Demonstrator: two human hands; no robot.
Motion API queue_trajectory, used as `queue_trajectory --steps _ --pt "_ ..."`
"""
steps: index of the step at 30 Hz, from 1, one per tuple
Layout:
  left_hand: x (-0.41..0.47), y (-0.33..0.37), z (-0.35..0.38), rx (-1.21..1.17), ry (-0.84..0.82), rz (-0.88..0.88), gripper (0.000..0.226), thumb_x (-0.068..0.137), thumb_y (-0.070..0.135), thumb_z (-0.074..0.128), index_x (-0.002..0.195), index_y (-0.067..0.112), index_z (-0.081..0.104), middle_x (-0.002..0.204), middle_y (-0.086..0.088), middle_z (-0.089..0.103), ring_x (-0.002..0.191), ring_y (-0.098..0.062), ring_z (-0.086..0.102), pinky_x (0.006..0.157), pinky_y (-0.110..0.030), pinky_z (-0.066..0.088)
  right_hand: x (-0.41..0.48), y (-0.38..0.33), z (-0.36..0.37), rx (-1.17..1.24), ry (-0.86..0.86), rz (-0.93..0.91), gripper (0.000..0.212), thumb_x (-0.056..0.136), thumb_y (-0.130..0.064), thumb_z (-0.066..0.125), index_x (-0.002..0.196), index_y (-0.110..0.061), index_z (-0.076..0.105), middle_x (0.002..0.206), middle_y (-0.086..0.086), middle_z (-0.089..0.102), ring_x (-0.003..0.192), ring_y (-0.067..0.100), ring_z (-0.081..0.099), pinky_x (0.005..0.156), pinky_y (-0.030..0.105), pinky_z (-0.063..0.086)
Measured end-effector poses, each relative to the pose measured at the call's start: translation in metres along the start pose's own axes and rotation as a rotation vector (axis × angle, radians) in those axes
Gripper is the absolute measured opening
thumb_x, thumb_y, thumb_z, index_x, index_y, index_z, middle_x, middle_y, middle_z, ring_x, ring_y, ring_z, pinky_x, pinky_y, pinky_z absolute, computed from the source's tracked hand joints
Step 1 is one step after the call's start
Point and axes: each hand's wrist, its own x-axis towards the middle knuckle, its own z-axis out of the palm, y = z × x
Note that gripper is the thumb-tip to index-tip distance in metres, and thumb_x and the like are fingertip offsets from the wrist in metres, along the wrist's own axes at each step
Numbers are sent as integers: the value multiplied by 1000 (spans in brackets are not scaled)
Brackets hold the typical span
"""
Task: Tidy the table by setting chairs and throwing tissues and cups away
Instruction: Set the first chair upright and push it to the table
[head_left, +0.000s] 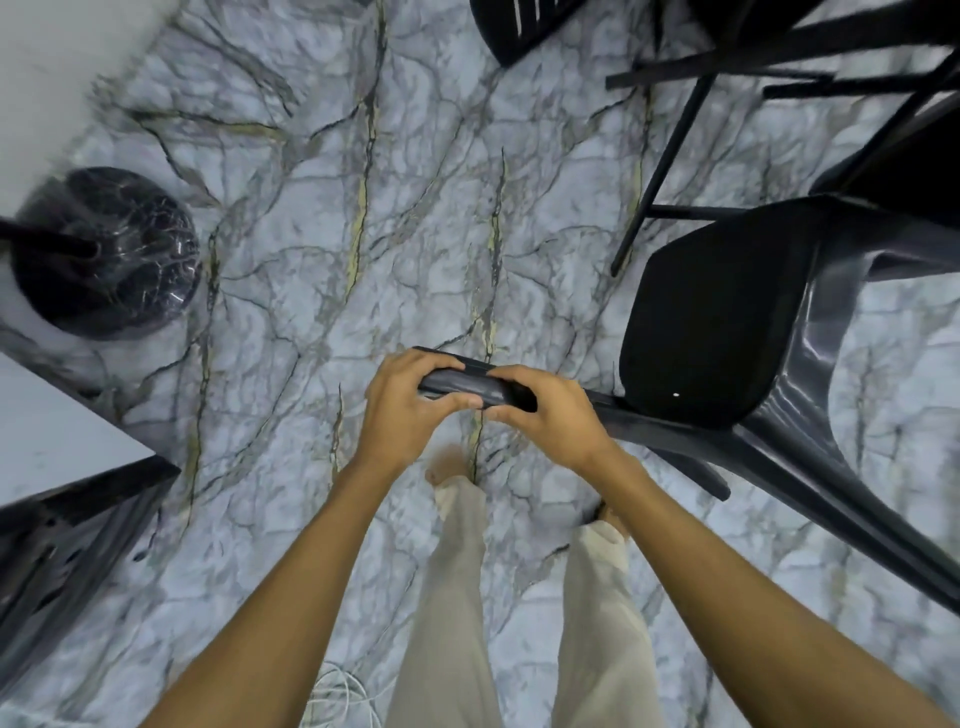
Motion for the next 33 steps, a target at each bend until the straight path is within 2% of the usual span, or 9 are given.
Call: queue_trajectory --steps 4,8,12,15,18,23,28,30,33 --pt "-31 53 8 -2 -6 51 38 68 42 85 102 31 72 101 9 66 100 -8 54 87 -13 41 -51 2 -43 50 8 -18 47 82 -41 76 125 -25 65 101 -12 70 88 2 62 76 15 45" --pt "-66 104 12 -251 -4 47 34 70 44 79 104 39 75 105 10 74 101 -8 67 88 -22 53 -107 8 -94 76 24 -83 42 82 -35 77 122 -25 67 104 -13 71 94 2 64 82 17 49" --pt "-100 148 24 -386 38 38 26 78 34 76 100 47 75 108 16 74 105 -7 68 89 -20 52 -160 22 -144 130 78 -157 36 82 -27 78 117 -23 69 96 -22 69 95 -4 63 81 13 49" --pt "-120 181 43 -397 89 71 28 86 16 72 100 40 76 105 13 75 104 -8 68 85 -18 51 -192 33 -172 157 96 -203 34 83 -26 78 116 -23 70 98 -24 67 96 -7 62 81 10 48" --pt "-138 216 63 -416 146 79 23 86 11 71 99 30 77 103 3 75 104 -19 67 84 -22 53 -221 44 -194 171 92 -224 34 86 -26 75 119 -23 67 102 -25 66 98 -12 60 81 6 44" --pt "-175 269 94 -350 130 109 19 83 21 77 101 23 78 100 6 75 104 -17 66 91 -38 54 -270 50 -222 220 137 -271 35 85 -28 76 118 -30 68 106 -26 68 103 -6 63 86 8 45" --pt "-208 315 120 -303 146 237 23 77 39 77 93 55 72 95 29 71 97 -2 64 84 -19 52 -320 52 -239 287 253 -277 32 82 -37 72 113 -41 66 109 -23 70 105 0 65 86 12 47" --pt "-215 330 130 -276 132 272 26 79 36 78 93 56 70 94 33 69 95 1 65 80 -14 51 -338 51 -244 297 318 -278 29 82 -41 70 110 -46 64 109 -26 68 105 -2 64 85 10 46" --pt "-227 343 140 -275 94 287 25 82 28 78 98 45 71 90 35 69 91 7 66 76 -9 49 -359 52 -248 300 383 -277 28 85 -34 73 112 -39 66 109 -23 68 105 -2 63 85 11 47"
